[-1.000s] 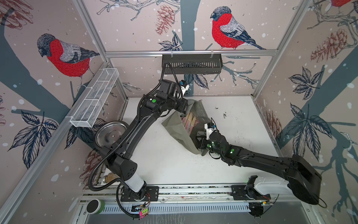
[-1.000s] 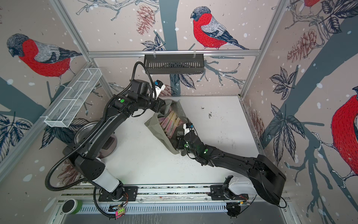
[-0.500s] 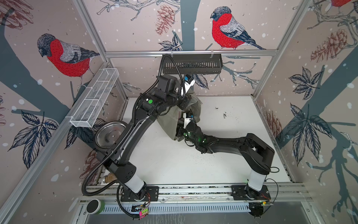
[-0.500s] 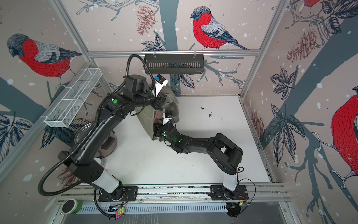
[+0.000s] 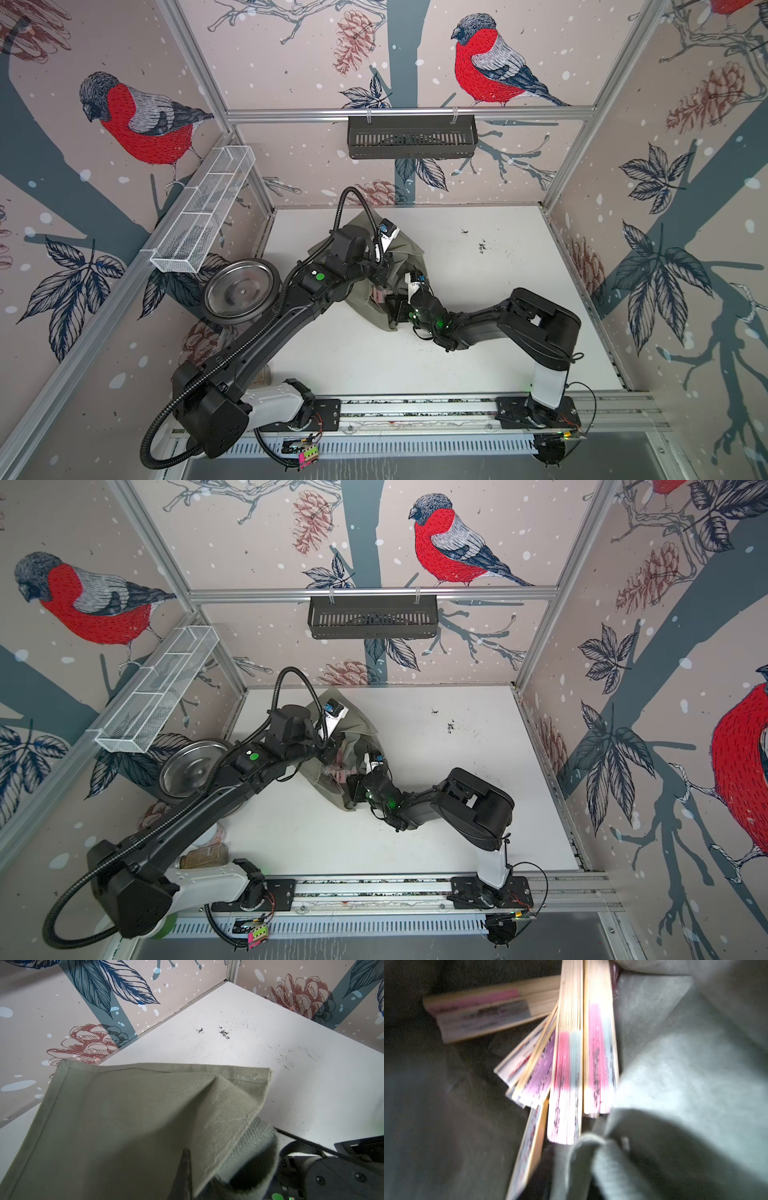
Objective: Take out the folding fans from the tote bags
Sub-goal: Adjust the canvas bag at the center of the board.
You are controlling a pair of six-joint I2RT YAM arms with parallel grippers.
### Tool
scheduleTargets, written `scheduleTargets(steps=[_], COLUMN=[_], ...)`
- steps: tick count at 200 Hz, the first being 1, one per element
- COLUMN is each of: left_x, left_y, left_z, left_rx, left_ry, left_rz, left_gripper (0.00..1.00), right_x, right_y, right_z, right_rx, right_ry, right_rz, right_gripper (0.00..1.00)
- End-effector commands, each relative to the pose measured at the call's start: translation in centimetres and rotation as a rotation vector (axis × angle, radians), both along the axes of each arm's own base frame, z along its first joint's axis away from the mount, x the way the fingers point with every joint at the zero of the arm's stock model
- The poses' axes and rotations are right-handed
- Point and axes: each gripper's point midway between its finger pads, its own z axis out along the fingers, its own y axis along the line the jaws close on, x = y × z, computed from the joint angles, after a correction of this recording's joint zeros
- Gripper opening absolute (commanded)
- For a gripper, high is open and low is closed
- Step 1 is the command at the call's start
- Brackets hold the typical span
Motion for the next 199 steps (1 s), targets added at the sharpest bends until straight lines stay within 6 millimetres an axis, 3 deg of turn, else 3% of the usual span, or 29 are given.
scheduleTargets(steps=[1,19,50,80,96,114,154,199], left_x=[0.3,0.3,0.9,0.4,-0.1,-0.2,-0.7,-1.2], left_y=[-0.8,-0.6,0.6,0.5,0.4,0.9,0.8,0.5], left_z=[1.1,0.4,-0.1,0.6,0.8,0.5,-0.1,-1.1], left_rx=[-0.021,0.029,0.088,0.081,0.078,0.086,0.092,0.100], left_ry=[-0.037,-0.056,-0.037,-0.040,-0.037,-0.045,-0.017,0.031], left_rz=[-0.019,-0.017,0.055,0.038,0.020,0.037,0.016,-0.008], left_gripper=[0.00,0.00,0.00,0.00,0.00,0.00,0.00,0.00], right_x=[-1.4,-2.5,-4.3,-5.8,-6.9,-7.3,-6.1,-4.5], right_y=[-1.2,-3.2,-6.3,-7.9,-7.3,-6.0,-2.8,1.7], right_z=[0.2,1.0,3.1,7.0,9.5,10.6,10.5,9.2], right_rx=[-0.026,-0.057,-0.118,-0.082,-0.057,-0.052,-0.018,0.039], right_ry=[-0.015,-0.071,-0.218,-0.395,-0.490,-0.526,-0.495,-0.449], right_rz=[0.043,0.058,0.098,0.110,0.141,0.163,0.165,0.169], right_gripper=[0.57,0.66,0.71,0.70,0.69,0.66,0.51,0.50])
